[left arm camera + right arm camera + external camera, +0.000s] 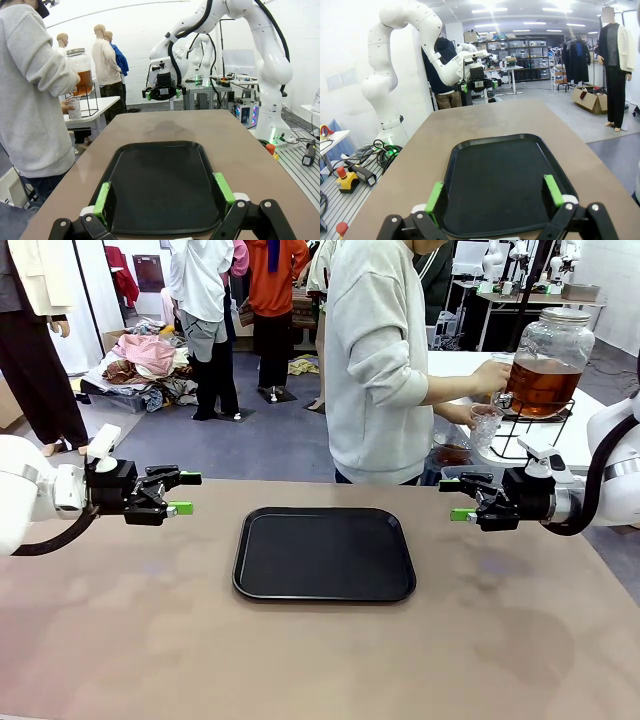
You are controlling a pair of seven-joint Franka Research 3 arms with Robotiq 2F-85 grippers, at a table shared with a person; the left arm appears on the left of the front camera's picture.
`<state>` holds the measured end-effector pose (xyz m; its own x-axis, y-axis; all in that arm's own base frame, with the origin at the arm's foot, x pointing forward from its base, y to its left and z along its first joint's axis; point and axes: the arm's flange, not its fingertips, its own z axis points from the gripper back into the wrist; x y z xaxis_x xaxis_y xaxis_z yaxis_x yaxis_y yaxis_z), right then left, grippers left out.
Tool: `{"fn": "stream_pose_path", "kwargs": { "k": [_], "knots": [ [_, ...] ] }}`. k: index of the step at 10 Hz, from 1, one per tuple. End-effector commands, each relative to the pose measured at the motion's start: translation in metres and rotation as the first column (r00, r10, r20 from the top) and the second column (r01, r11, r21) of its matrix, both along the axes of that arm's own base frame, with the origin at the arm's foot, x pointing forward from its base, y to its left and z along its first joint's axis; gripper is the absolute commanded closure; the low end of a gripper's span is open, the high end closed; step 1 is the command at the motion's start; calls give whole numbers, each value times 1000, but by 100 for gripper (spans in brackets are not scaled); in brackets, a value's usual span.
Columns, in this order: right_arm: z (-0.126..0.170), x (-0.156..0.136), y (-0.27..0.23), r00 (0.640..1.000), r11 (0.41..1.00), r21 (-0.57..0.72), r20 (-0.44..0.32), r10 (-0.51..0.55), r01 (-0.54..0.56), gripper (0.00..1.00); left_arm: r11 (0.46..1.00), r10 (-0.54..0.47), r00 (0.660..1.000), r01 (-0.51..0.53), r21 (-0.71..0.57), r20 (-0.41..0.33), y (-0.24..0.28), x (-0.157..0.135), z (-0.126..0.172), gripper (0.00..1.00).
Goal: Pour the drink into the iced cup.
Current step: Open the gripper to release the iced cup you were holding.
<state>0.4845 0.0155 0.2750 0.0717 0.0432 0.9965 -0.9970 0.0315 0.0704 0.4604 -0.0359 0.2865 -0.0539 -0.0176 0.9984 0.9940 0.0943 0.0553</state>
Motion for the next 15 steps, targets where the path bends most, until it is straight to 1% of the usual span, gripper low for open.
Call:
{"fn": "stream_pose_path", "kwargs": {
  "k": [1, 15],
  "knots": [
    [2, 1, 1, 1000, 1000, -4, 6, 0, 0, 0, 1000, 5, 1000, -5, -4, 7, -1, 1, 1, 0],
    [2, 1, 1, 1000, 1000, -4, 6, 0, 0, 0, 1000, 5, 1000, -5, -4, 7, -1, 1, 1, 0]
  ]
}}
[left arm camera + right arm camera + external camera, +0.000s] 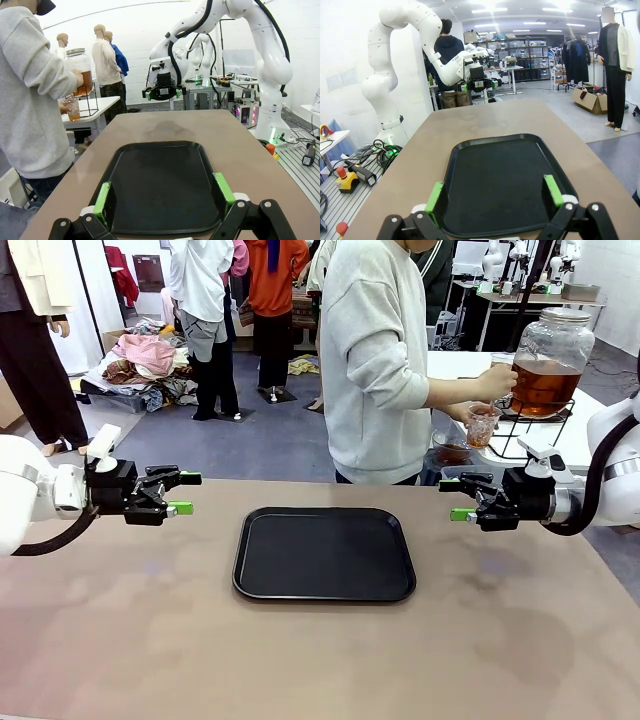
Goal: Pour the drink into the iced cup.
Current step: Open the gripper to release the iced cup you were holding.
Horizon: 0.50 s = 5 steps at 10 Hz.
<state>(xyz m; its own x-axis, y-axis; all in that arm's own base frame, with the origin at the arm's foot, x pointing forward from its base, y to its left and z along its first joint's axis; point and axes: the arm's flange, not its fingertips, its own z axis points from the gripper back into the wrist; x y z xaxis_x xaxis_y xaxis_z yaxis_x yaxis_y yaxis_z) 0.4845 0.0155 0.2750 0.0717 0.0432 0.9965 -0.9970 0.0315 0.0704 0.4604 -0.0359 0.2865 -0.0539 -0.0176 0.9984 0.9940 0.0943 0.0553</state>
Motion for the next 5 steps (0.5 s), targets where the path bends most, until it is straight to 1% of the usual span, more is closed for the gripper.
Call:
{"fn": "stream_pose_path", "kwargs": {
  "k": [1, 5],
  "knots": [
    [2, 1, 1, 1000, 1000, -4, 6, 0, 0, 0, 1000, 5, 1000, -5, -4, 7, -1, 1, 1, 0],
    [2, 1, 1, 1000, 1000, -4, 6, 0, 0, 0, 1000, 5, 1000, -5, -4, 7, -1, 1, 1, 0]
  ]
}}
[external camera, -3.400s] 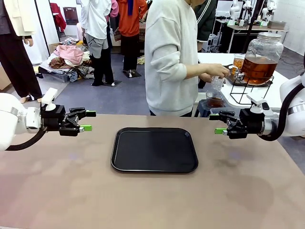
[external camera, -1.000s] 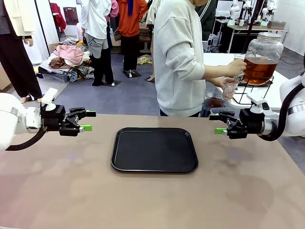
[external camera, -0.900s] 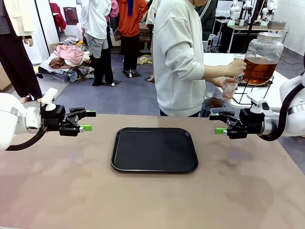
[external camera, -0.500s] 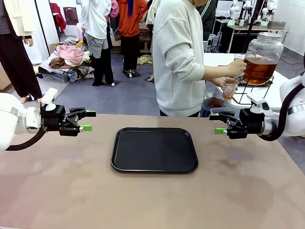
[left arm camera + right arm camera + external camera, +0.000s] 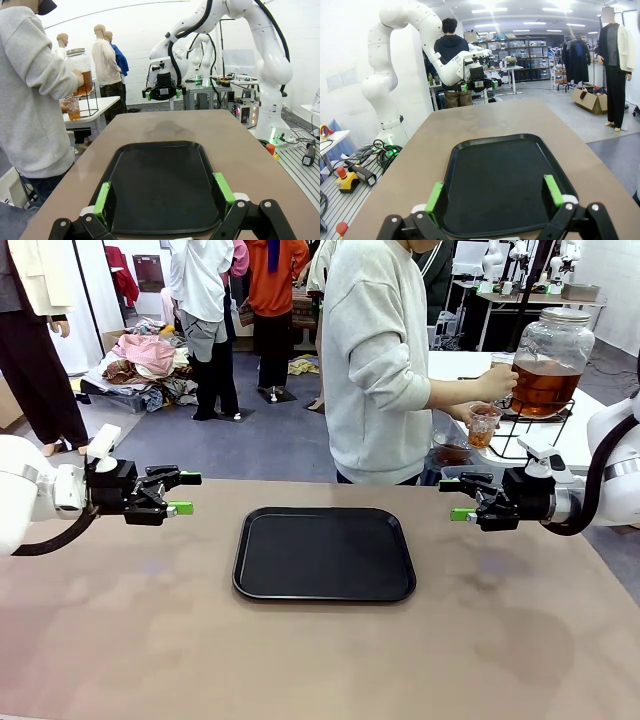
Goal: Pour the drink into the iced cup.
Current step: Open the gripper to release the iced cup you were holding.
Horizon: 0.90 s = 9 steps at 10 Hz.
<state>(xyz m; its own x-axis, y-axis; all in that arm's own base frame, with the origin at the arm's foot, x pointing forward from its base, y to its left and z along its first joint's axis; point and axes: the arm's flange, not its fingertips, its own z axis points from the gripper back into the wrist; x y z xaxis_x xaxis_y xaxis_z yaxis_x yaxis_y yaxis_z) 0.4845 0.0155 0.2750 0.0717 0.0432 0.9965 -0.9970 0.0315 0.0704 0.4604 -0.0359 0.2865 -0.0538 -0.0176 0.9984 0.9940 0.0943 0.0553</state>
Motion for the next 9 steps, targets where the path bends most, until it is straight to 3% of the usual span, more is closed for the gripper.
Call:
{"fn": "stream_pose_path", "kwargs": {
  "k": [1, 9],
  "knots": [
    [2, 1, 1, 1000, 1000, -4, 6, 0, 0, 0, 1000, 5, 1000, -5, -4, 7, -1, 1, 1, 0],
    [2, 1, 1, 1000, 1000, -4, 6, 0, 0, 0, 1000, 5, 1000, -5, -4, 7, -1, 1, 1, 0]
  ]
}}
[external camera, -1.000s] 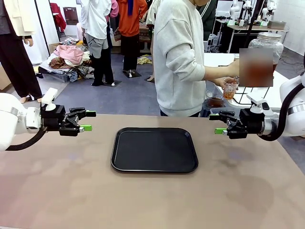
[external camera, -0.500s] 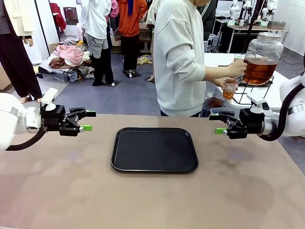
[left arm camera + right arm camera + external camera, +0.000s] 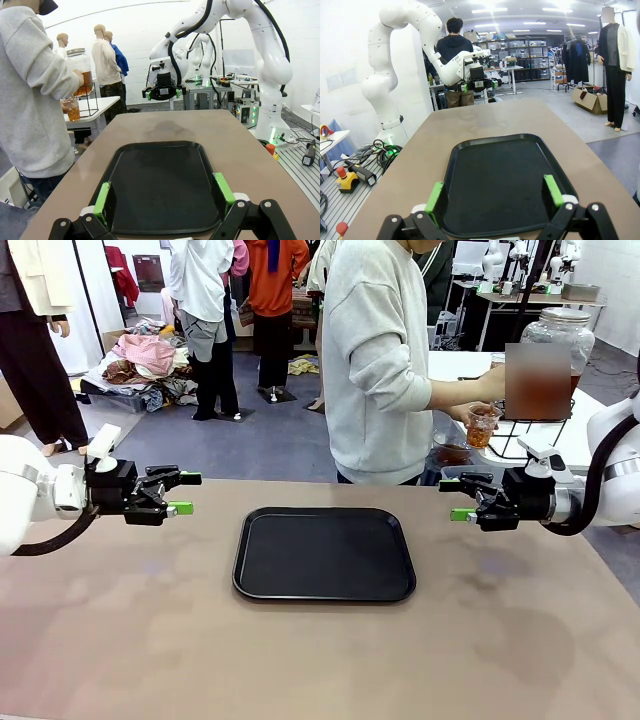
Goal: Pour the drink into the iced cup.
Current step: Open the gripper to release the iced cup you were holding.
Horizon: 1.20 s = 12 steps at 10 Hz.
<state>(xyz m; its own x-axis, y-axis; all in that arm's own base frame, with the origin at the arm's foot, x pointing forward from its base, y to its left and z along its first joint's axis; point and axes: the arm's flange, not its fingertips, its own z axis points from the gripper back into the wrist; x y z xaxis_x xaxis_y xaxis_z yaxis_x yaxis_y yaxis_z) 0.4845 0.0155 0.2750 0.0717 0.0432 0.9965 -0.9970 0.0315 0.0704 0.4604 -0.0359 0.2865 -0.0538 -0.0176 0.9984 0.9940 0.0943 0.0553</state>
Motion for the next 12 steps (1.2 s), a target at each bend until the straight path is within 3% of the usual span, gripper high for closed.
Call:
{"fn": "stream_pose_path", "kwargs": {
  "k": [1, 12],
  "knots": [
    [2, 1, 1, 1000, 1000, -4, 6, 0, 0, 0, 1000, 5, 1000, -5, -4, 7, -1, 1, 1, 0],
    [2, 1, 1, 1000, 1000, -4, 6, 0, 0, 0, 1000, 5, 1000, -5, -4, 7, -1, 1, 1, 0]
  ]
}}
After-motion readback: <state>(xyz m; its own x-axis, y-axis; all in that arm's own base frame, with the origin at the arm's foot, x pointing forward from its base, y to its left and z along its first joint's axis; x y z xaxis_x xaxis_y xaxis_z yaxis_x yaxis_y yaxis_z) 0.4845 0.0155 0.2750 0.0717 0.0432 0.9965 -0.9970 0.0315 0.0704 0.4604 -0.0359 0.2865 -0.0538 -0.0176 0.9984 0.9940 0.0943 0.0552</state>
